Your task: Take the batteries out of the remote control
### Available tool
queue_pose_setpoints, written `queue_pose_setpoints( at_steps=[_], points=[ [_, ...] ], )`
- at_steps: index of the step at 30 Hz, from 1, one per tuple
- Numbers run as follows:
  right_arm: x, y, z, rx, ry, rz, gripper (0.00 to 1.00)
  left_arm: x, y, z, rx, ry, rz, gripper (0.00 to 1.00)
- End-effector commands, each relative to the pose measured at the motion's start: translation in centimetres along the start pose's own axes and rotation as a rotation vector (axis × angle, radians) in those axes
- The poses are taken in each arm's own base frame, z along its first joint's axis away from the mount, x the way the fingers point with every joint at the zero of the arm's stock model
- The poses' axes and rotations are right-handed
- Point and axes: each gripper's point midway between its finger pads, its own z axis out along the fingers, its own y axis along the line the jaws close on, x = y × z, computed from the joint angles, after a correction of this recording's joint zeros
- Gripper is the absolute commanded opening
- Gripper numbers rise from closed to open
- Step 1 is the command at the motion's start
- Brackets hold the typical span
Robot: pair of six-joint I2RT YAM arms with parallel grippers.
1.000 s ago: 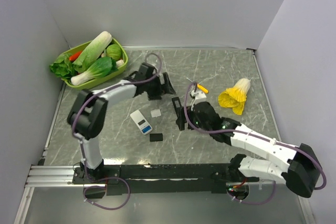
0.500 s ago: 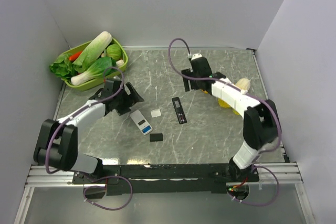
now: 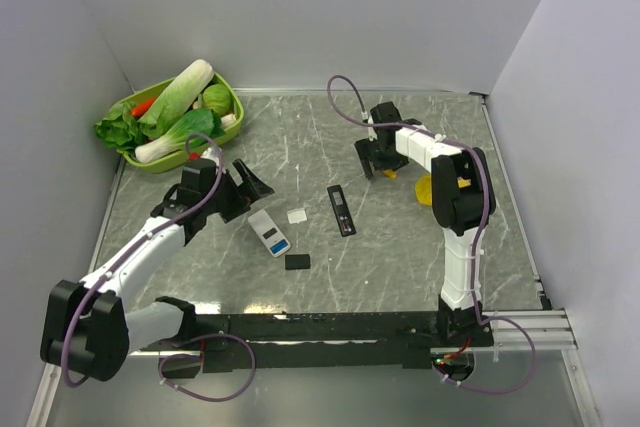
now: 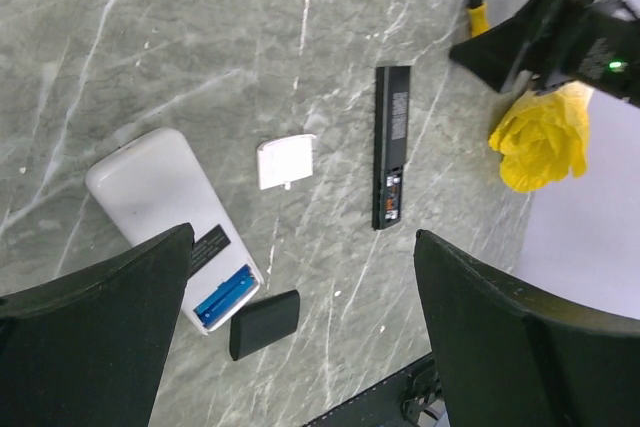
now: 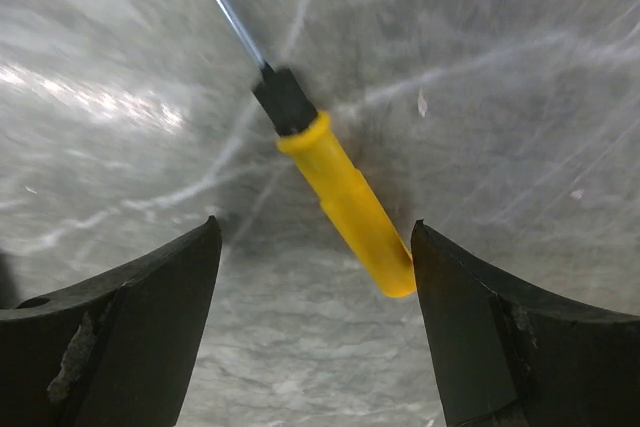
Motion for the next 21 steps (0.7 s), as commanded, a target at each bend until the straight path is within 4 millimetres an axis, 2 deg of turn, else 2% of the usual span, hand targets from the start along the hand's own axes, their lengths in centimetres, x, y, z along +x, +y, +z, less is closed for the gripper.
queue_pose_setpoints(
  at_steps=[1,3,6,7,10,12,13,15,16,17,18,19,20,21],
  points=[
    [-0.6,-1.2,-1.1,-0.006,0.014,-0.004,0.83,-0.8,-1.4,-1.0,0.056,-0.051,0.030,0.95],
    [0.0,-1.3,-0.6,-0.003,0.038,-0.003,0.81,-1.0,-1.5,-1.0,0.063,-0.064,0.027,0.94],
    [0.3,-1.4,-0.4,-0.003,0.039,-0.001,0.70,-1.1,-1.7,-1.0,0.070,-0.065,0.018,0.94],
    [0.3,-1.4,-0.5,-0.004,0.041,0.003,0.58,-1.0,-1.6,-0.9,0.068,-0.059,0.015,0.94],
    [0.5,-1.5,-0.5,-0.001,0.055,0.010,0.39,-1.0,-2.0,-0.9,0.079,-0.051,0.008,0.93],
    [0.8,-1.3,-0.5,-0.010,0.061,0.014,0.30,-0.9,-2.4,-1.0,0.099,-0.046,0.009,0.92],
    [0.7,-1.1,-0.7,-0.013,0.056,0.022,0.19,-1.0,-2.8,-0.9,0.116,-0.048,0.012,0.91],
    [0.4,-0.9,-1.8,-0.021,0.022,0.037,0.05,-1.0,-3.7,-0.9,0.156,-0.037,0.013,0.88],
    [0.2,-0.2,-2.5,-0.057,-0.003,0.047,0.01,-1.1,-4.0,-0.8,0.168,-0.035,0.015,0.88],
    [-1.0,0.1,-4.9,-0.076,-0.076,0.053,0.00,-1.0,-4.6,-0.8,0.191,-0.027,0.016,0.86],
    [0.1,0.8,-5.3,-0.097,-0.076,0.054,0.00,-0.9,-4.9,-0.5,0.198,-0.016,0.013,0.85],
    [-1.5,2.0,-8.1,-0.155,-0.172,0.071,0.00,-0.9,-5.9,-0.4,0.238,-0.018,0.028,0.84],
    [-1.6,2.8,-9.2,-0.201,-0.207,0.072,0.00,-1.1,-6.8,-0.3,0.261,-0.013,0.030,0.84],
    [-0.1,4.8,-9.5,-0.263,-0.202,0.062,0.00,-0.8,-7.1,0.3,0.265,0.006,0.030,0.83]
  ],
)
